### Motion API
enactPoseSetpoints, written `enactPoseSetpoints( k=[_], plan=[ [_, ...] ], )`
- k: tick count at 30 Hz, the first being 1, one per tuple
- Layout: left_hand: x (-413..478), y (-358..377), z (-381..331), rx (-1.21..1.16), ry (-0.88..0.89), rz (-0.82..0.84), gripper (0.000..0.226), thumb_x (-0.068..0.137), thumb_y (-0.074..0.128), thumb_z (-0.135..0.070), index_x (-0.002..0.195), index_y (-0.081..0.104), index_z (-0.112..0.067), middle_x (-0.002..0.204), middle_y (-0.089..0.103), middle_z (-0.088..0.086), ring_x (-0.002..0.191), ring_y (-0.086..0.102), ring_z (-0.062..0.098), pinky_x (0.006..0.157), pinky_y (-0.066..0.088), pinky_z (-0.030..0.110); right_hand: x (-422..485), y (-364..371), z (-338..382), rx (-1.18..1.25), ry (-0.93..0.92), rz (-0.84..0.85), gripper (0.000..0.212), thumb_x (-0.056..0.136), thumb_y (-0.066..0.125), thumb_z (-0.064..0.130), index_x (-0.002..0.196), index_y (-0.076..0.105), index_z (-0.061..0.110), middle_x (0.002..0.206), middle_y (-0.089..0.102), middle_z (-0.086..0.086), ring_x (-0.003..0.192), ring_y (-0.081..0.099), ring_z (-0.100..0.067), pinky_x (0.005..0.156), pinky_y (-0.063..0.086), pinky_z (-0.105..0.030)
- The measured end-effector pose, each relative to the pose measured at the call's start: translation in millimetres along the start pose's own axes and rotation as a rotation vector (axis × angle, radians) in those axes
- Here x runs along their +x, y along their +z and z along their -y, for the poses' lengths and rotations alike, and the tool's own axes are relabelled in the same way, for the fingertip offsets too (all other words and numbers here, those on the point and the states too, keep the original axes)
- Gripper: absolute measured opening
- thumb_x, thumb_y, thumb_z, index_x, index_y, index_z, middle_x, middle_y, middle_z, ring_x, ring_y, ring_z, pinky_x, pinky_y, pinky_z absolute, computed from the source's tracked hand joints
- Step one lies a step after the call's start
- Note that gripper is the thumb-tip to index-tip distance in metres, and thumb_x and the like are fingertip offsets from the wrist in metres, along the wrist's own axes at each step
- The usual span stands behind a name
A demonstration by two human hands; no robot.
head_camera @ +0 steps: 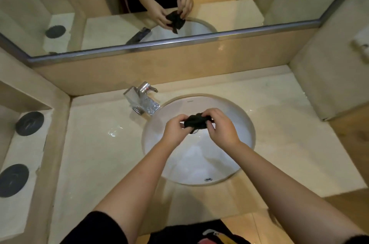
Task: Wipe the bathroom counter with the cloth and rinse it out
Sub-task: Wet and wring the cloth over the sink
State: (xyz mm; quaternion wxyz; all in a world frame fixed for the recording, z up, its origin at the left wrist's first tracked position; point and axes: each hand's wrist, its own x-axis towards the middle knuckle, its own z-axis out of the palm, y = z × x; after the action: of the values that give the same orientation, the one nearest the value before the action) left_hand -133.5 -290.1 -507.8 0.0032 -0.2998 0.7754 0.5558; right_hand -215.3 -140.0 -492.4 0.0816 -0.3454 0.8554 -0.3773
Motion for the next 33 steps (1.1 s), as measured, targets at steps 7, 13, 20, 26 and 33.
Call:
enactPoseSetpoints(
  k=[7,13,20,26,33],
  plan=[
    [1,-4,-42,-0.411,-0.072,0.205,0.040,0.078,0.062,0.003,0.114,0.060,-0.013,0.113,0.067,0.005,0.102,0.066,0.013,0.090,0.051,0.027,-1,2,13,0.254,0.113,-0.088,0.026,0.093,0.045,0.024,0.114,0.055,0.013,0.111,0.058,0.005,0.101,0.052,-0.008,0.085,0.041,-0.017],
    [-5,-13,-43,-0.598,-0.213,0.206,0.029,0.094,0.051,-0.017,0.119,0.063,-0.008,0.123,0.064,0.010,0.107,0.066,0.023,0.093,0.053,0.034,10,2,14,0.145,0.136,-0.084,0.016,0.085,0.059,0.006,0.101,0.058,0.010,0.097,0.058,0.004,0.092,0.054,-0.015,0.074,0.034,-0.014],
    [-5,-16,-12,-0.657,-0.495,0.181,0.034,0.100,0.041,-0.041,0.124,0.057,-0.024,0.117,0.059,0.004,0.111,0.059,0.028,0.092,0.050,0.048,7,10,31,0.059,-0.108,-0.047,0.033,0.078,0.050,-0.008,0.106,0.059,0.008,0.104,0.059,-0.001,0.097,0.051,-0.013,0.081,0.037,-0.015],
    [-6,-20,-13,-0.774,-0.377,0.221,0.025,0.096,0.046,-0.016,0.110,0.065,-0.007,0.104,0.069,0.011,0.100,0.068,0.031,0.085,0.055,0.042,5,17,23,-0.072,-0.172,-0.025,0.034,0.074,0.050,-0.012,0.100,0.062,0.006,0.104,0.060,-0.002,0.099,0.052,-0.021,0.081,0.040,-0.020],
    [-1,-28,-17,-0.722,-0.339,0.215,0.025,0.099,0.046,-0.012,0.121,0.054,-0.003,0.105,0.066,0.013,0.093,0.068,0.025,0.081,0.057,0.042,3,20,27,-0.059,-0.165,-0.001,0.030,0.084,0.062,0.012,0.113,0.060,0.009,0.123,0.058,-0.001,0.113,0.049,-0.017,0.093,0.037,-0.017]
  ],
)
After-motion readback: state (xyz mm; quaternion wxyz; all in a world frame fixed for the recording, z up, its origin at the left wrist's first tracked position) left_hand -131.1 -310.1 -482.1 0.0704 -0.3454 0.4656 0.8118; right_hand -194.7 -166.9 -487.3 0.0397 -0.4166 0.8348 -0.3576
